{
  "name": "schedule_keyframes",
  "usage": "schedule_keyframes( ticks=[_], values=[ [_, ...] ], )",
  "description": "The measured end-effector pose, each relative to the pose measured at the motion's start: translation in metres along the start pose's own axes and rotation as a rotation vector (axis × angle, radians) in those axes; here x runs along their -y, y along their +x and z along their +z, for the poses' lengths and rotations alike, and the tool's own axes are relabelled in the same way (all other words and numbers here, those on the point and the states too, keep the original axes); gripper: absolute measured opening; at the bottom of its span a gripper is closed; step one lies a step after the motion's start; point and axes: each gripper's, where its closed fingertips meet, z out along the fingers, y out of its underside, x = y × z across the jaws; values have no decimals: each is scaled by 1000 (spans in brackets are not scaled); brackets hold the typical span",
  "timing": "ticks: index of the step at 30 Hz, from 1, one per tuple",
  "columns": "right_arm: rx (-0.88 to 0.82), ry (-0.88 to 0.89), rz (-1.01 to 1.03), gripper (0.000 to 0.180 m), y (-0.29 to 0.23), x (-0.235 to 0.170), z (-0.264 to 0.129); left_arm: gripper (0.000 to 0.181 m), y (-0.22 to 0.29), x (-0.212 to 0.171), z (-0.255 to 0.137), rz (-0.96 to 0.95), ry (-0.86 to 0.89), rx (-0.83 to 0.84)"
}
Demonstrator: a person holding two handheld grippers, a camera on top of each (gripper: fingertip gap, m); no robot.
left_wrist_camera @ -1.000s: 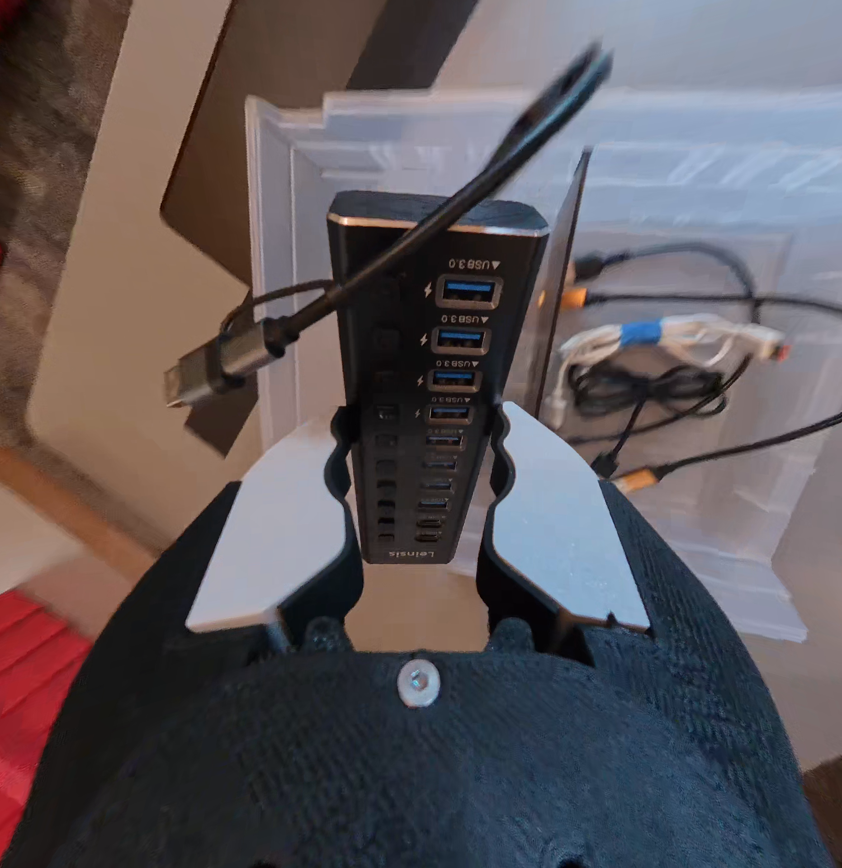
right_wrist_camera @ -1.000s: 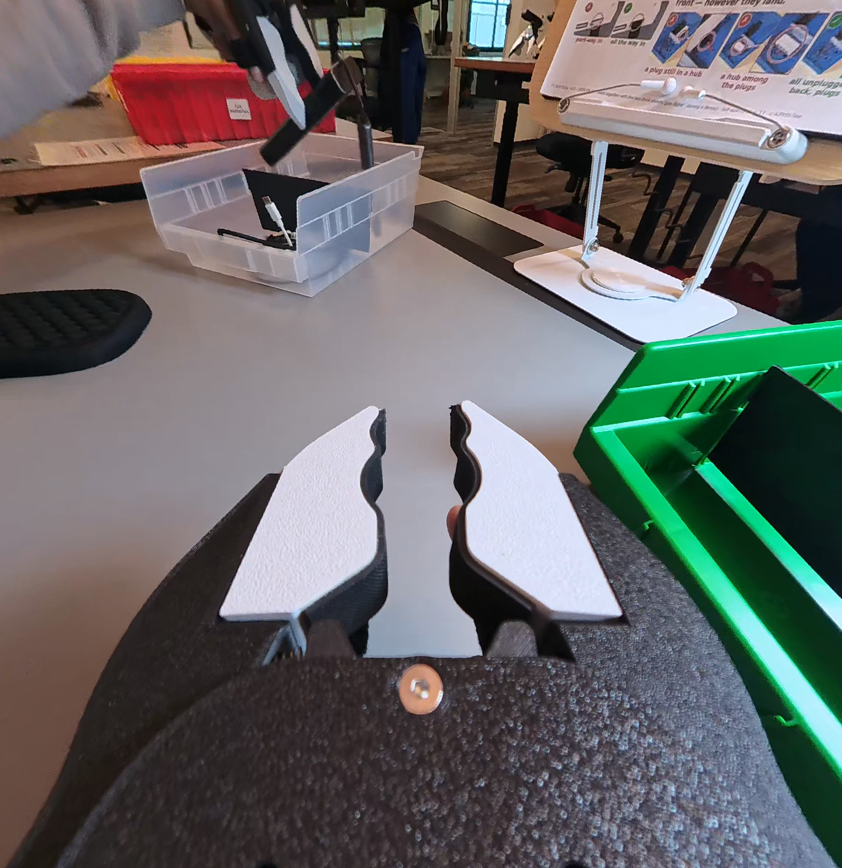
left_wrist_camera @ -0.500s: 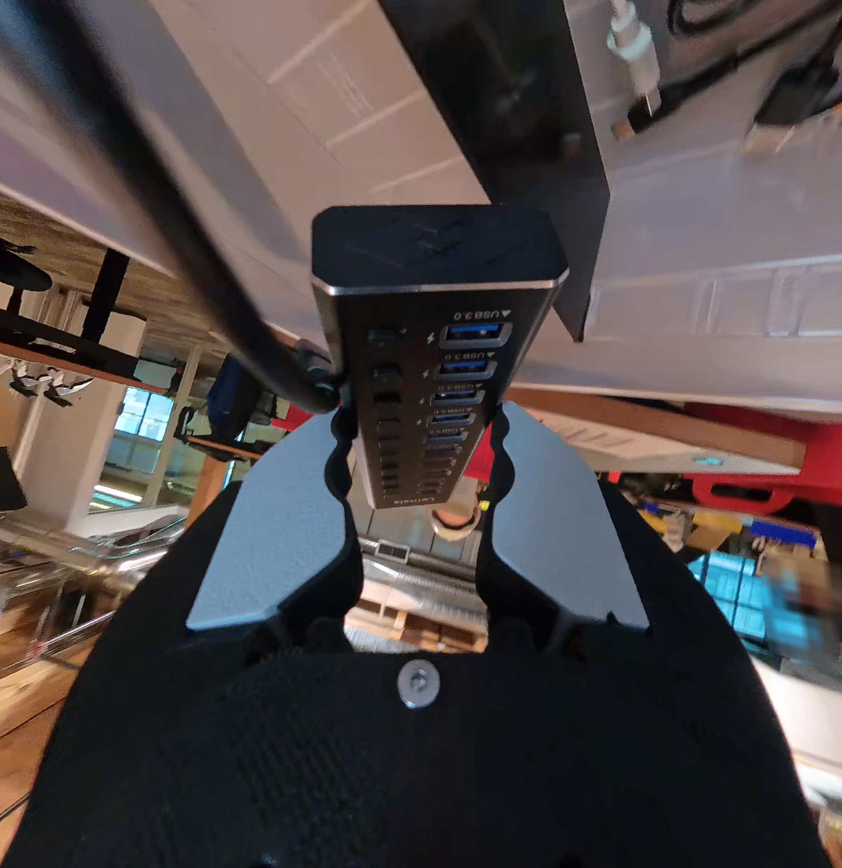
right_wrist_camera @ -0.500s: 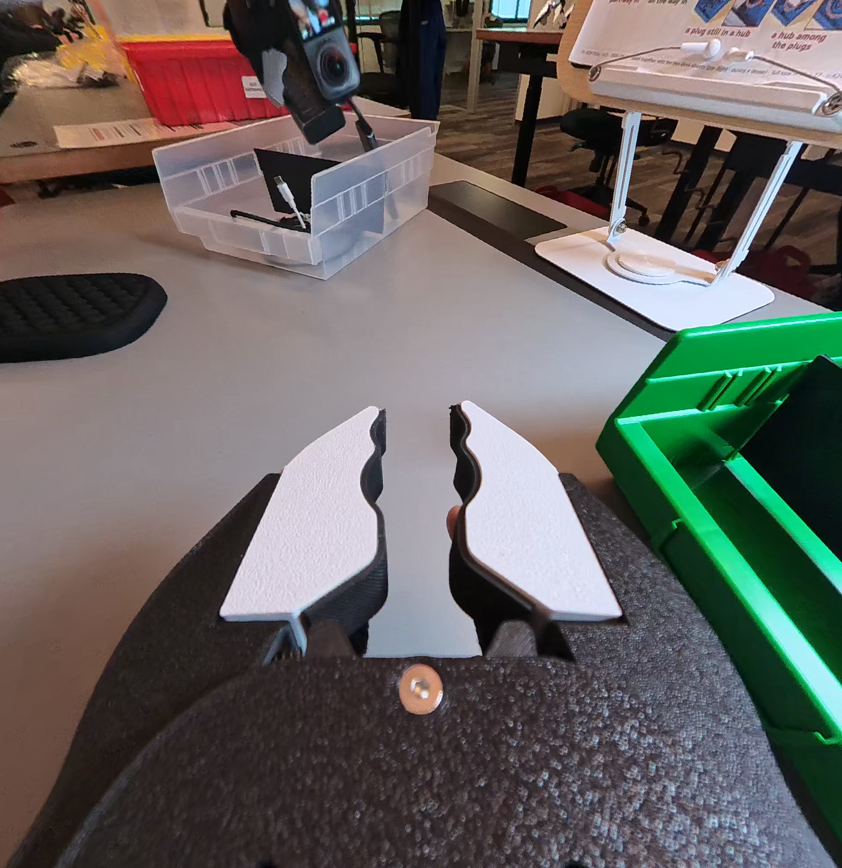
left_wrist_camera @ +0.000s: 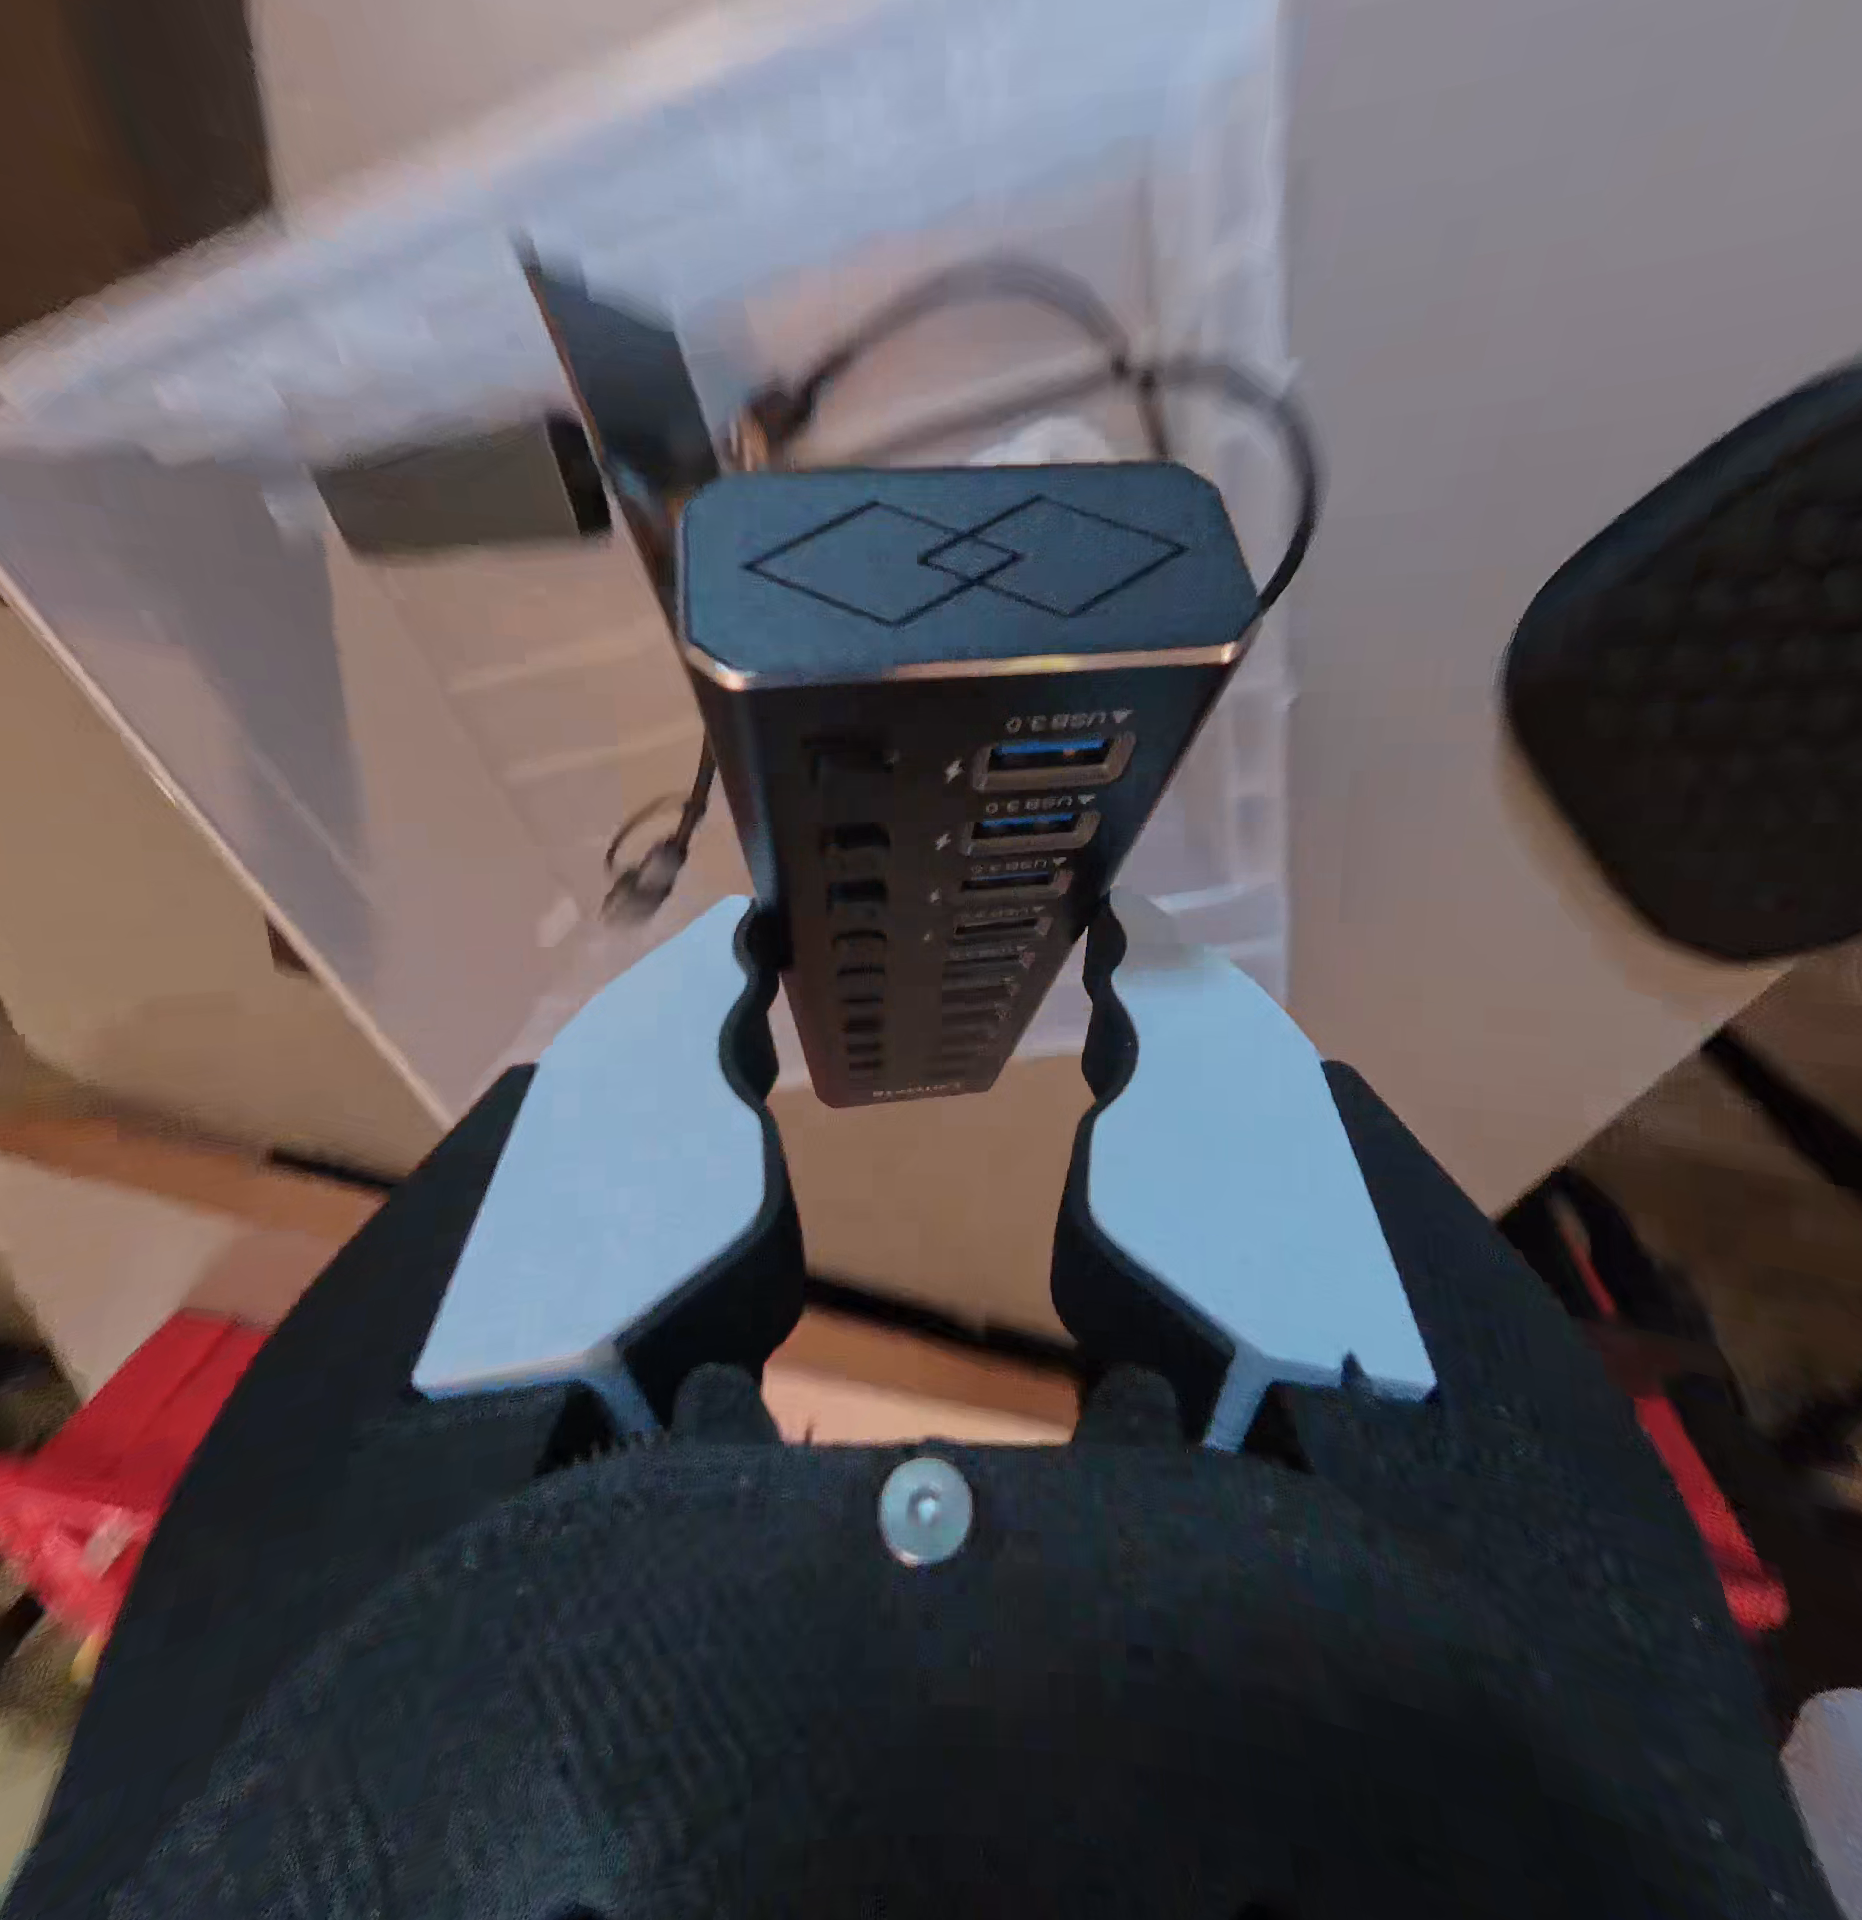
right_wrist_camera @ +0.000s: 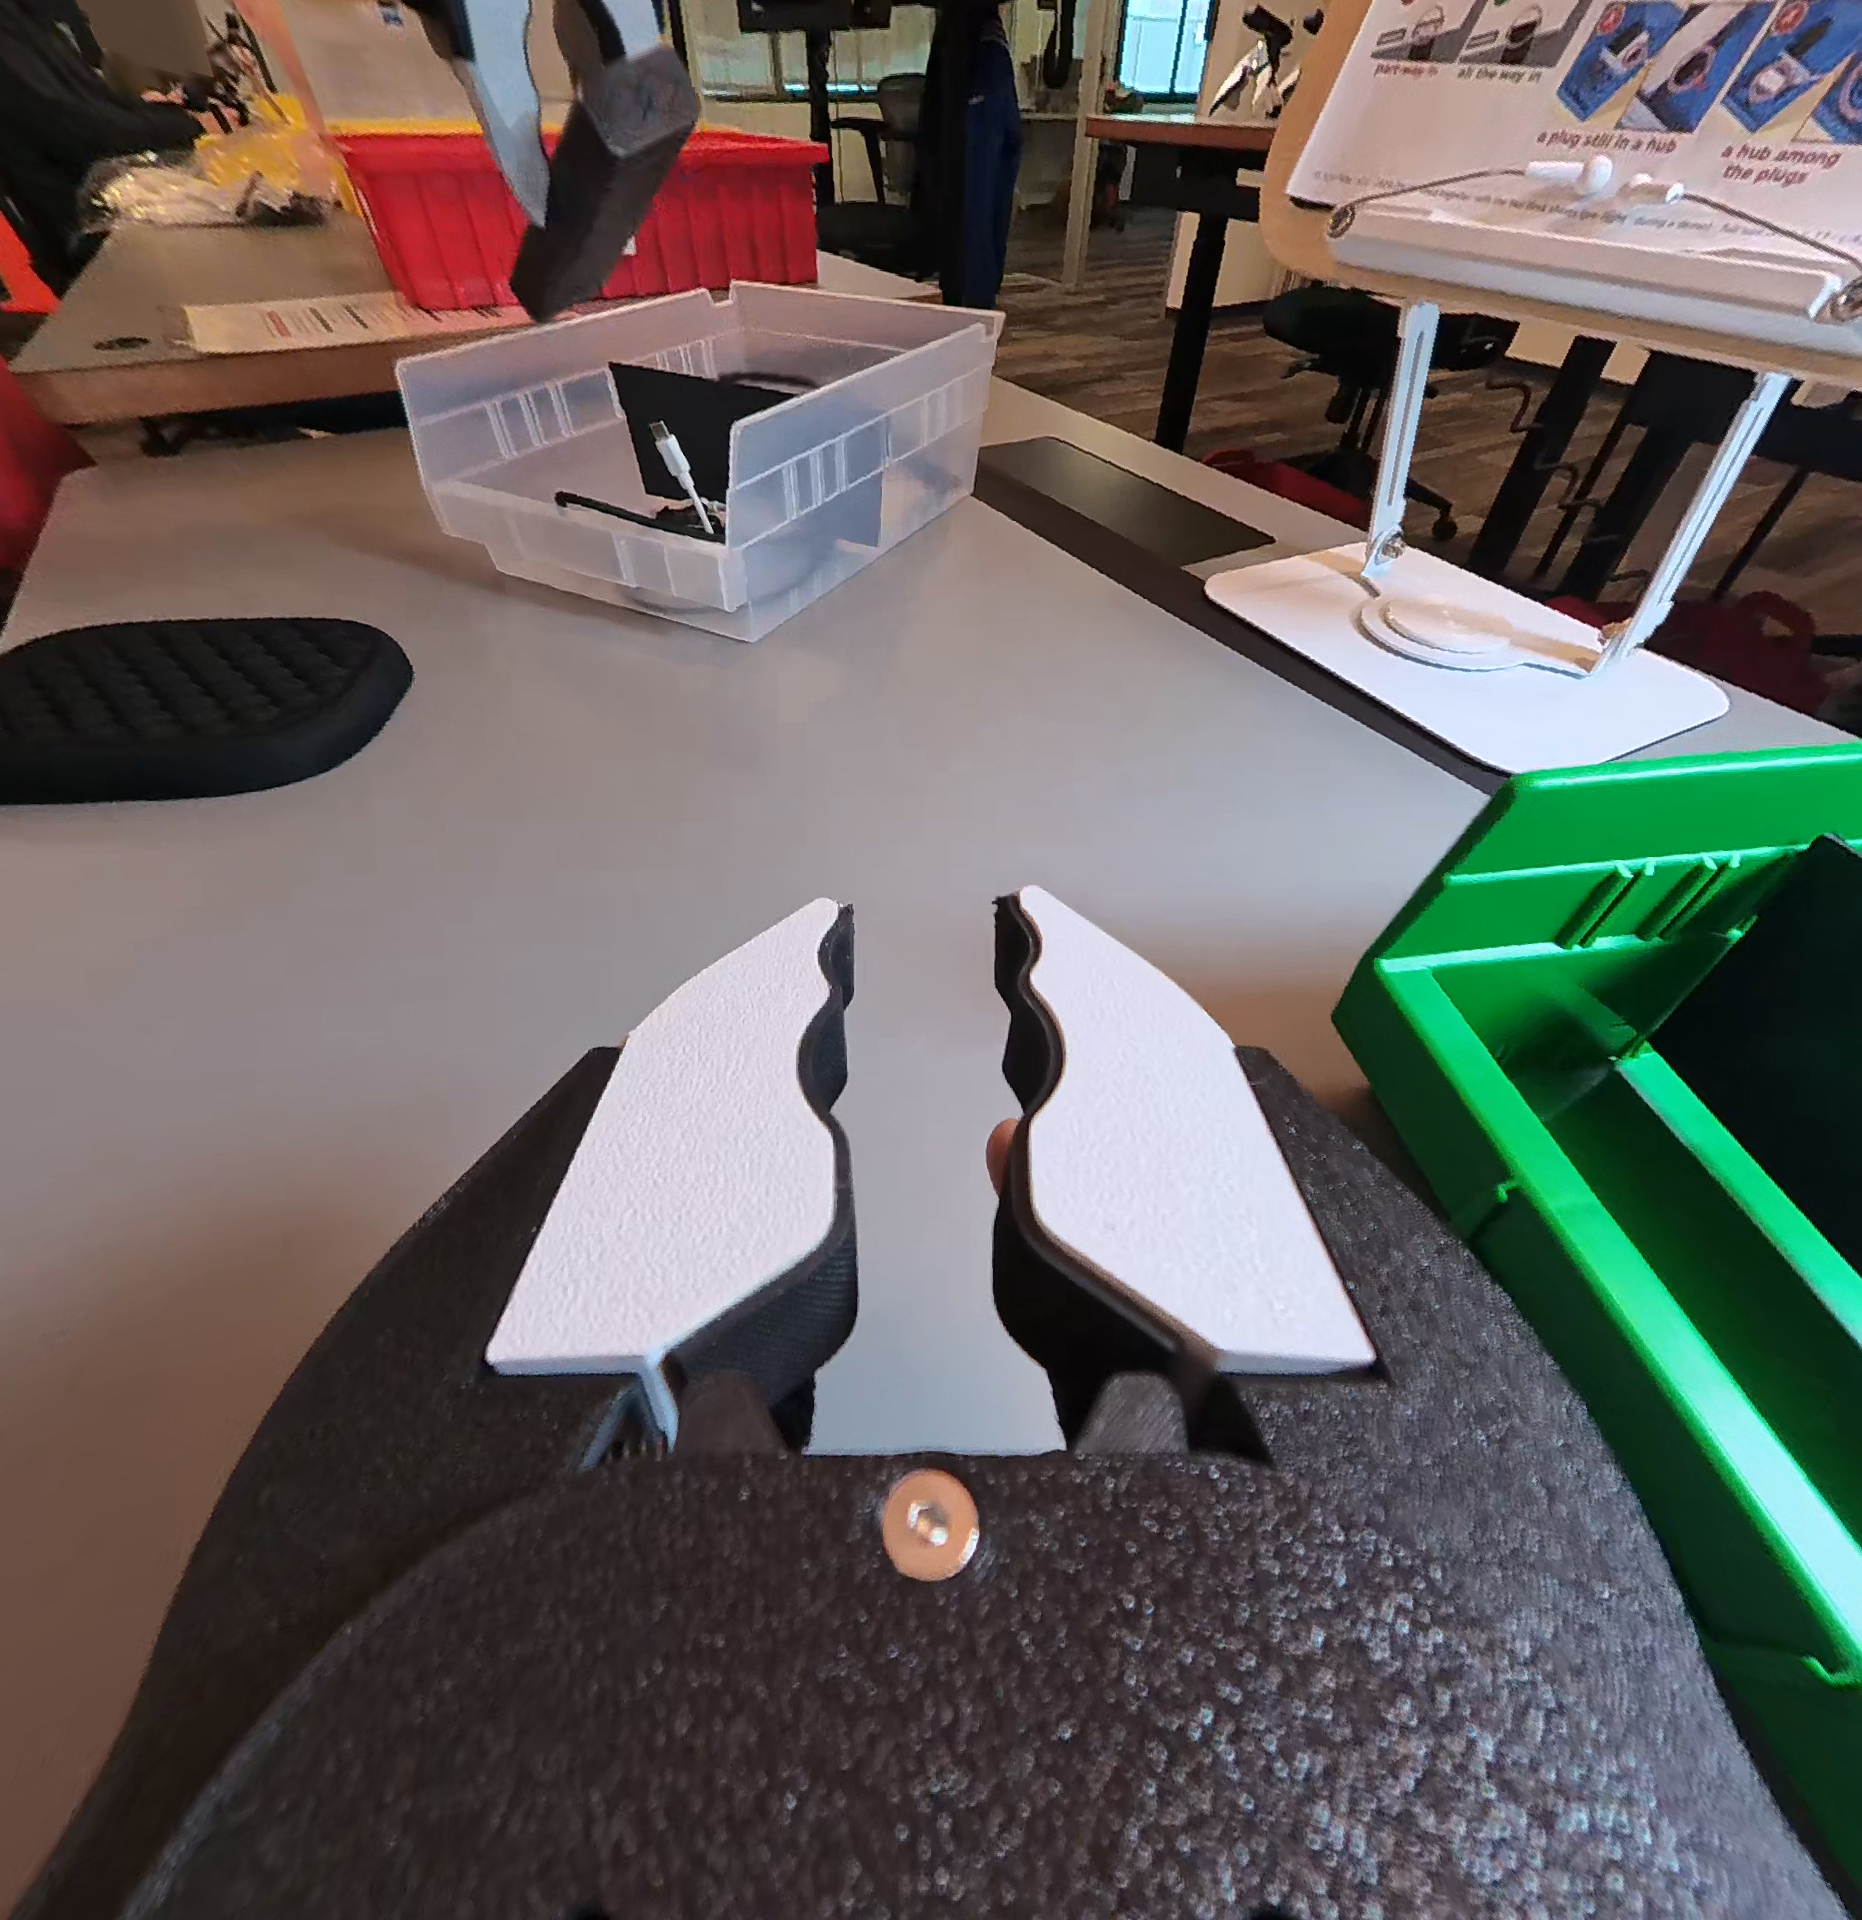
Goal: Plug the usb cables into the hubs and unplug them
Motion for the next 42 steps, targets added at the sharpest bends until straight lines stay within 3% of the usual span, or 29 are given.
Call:
schedule_keyframes(
  ticks=[5, 11, 17, 21, 23, 28, 31, 35, 38, 40, 42],
  values=[
    [27, 47, -24, 29, -11, 10, 2, 59, 32, 74, -49, 64, 523, 22],
    [96, 102, -47, 45, -42, 26, 16, 59, 122, 183, -82, 281, 1048, -86],
    [107, 81, -165, 70, -76, 28, 40, 59, 214, 285, -56, 395, 1229, -240],
    [159, 134, -194, 64, -92, 29, 42, 59, 255, 333, -45, 381, 1279, -312],
    [152, 169, -179, 66, -90, 31, 37, 59, 258, 343, -49, 342, 1313, -314],
    [349, 288, -18, 64, -101, 46, 19, 59, 260, 343, -66, 252, 1408, -307],
    [450, 356, 122, 64, -103, 52, 10, 70, 249, 328, -72, 203, 1468, -318],
    [493, 501, 207, 65, -91, 74, -11, 80, 244, 314, -39, 110, 1427, -393],
    [474, 559, 179, 64, -89, 83, -16, 85, 262, 328, -5, 92, 1360, -416],
    [455, 559, 154, 63, -93, 82, -12, 83, 272, 342, -3, 92, 1391, -390],
    [432, 514, 87, 64, -101, 75, -5, 71, 278, 349, -10, 106, 1438, -376]
  ],
)
